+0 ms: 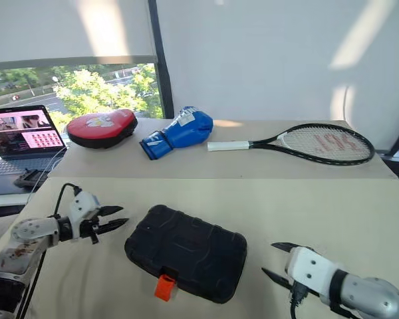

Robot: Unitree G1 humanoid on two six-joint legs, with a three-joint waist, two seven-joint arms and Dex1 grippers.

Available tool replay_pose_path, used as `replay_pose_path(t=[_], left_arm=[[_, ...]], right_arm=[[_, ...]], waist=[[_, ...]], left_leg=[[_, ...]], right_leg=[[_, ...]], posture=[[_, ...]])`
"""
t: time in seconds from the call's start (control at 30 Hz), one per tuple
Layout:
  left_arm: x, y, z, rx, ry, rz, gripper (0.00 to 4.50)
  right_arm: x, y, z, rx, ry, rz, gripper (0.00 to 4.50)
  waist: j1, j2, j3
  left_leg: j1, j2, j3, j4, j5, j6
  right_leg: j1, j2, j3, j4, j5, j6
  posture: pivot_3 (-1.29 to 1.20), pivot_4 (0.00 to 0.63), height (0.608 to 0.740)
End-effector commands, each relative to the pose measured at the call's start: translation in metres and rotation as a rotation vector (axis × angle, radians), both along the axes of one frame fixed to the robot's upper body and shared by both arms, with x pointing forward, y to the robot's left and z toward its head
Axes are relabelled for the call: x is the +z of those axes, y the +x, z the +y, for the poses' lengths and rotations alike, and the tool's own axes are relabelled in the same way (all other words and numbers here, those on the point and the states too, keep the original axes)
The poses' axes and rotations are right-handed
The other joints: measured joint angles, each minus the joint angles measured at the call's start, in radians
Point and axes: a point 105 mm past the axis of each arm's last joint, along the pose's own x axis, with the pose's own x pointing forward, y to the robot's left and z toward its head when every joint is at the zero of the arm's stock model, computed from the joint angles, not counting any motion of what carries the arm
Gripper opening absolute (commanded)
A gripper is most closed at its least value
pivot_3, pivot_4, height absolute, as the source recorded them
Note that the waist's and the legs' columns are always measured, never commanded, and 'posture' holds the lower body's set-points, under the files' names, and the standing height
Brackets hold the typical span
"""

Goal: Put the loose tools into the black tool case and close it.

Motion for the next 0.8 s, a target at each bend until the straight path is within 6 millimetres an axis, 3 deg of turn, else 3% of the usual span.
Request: replay_pose_path(t=[0.03,0.07,0.17,0.3,0.33,0.47,0.63,0.8], left_arm=[[0.043,-0.005,-0.016,-0.055,-0.235,-0.006,3.07],[0.048,-0.010,-0.019,-0.101,-0.248,0.005,3.07],[0.065,-0.038,-0.024,-0.276,-0.239,0.090,3.07],[0.077,-0.059,-0.027,-0.386,-0.184,0.122,4.03],[0.079,-0.066,-0.028,-0.423,-0.167,0.136,4.40],[0.086,-0.086,-0.035,-0.519,-0.125,0.163,4.47],[0.086,-0.095,-0.050,-0.557,-0.127,0.147,4.47],[0.085,-0.094,-0.055,-0.546,-0.136,0.112,4.47]], right_arm=[[0.034,-0.023,0.038,0.154,0.235,0.119,2.52],[0.037,-0.025,0.044,0.187,0.250,0.142,2.44],[0.036,-0.033,0.069,0.345,0.216,0.234,1.40],[0.028,-0.032,0.079,0.440,0.125,0.291,0.02],[0.025,-0.036,0.082,0.474,0.111,0.318,0.00],[0.008,-0.040,0.088,0.544,0.028,0.389,0.00],[-0.015,-0.020,0.091,0.519,-0.071,0.397,0.00],[-0.028,0.013,0.088,0.353,-0.144,0.334,0.00]], waist=[[-0.001,-0.001,0.000],[-0.001,-0.002,0.001],[-0.008,-0.008,0.003],[-0.010,-0.008,0.005],[-0.008,-0.008,0.005],[-0.001,-0.008,0.006],[-0.004,-0.009,0.006],[-0.006,-0.009,0.006]], left_leg=[[0.001,0.000,0.000,0.001,0.000,0.000],[0.000,0.000,-0.001,0.001,-0.002,0.003],[0.001,0.000,-0.001,0.001,-0.003,0.005],[0.000,0.001,-0.001,-0.001,0.001,-0.005],[0.000,0.001,-0.001,-0.001,0.001,-0.005],[-0.002,0.001,-0.001,-0.002,0.002,-0.006],[-0.003,-0.001,-0.001,0.000,0.000,-0.004],[-0.002,-0.001,-0.001,0.001,0.001,-0.005]], right_leg=[[0.000,0.000,0.000,0.000,0.000,0.000],[0.001,-0.001,0.001,-0.001,0.000,0.000],[0.000,-0.003,0.001,-0.002,0.001,-0.001],[-0.002,-0.001,0.000,-0.001,-0.001,-0.006],[-0.002,0.000,-0.001,0.000,-0.001,-0.007],[-0.003,0.001,-0.003,-0.001,-0.003,-0.007],[-0.002,0.000,-0.003,-0.003,-0.003,-0.006],[-0.002,0.000,-0.002,-0.001,-0.003,-0.006]], posture=[[0.00,0.150,0.740],[0.00,0.150,0.740],[0.00,0.150,0.740],[0.00,0.150,0.740],[0.00,0.150,0.740],[0.00,0.150,0.740],[0.00,0.150,0.740],[0.00,0.150,0.740]])
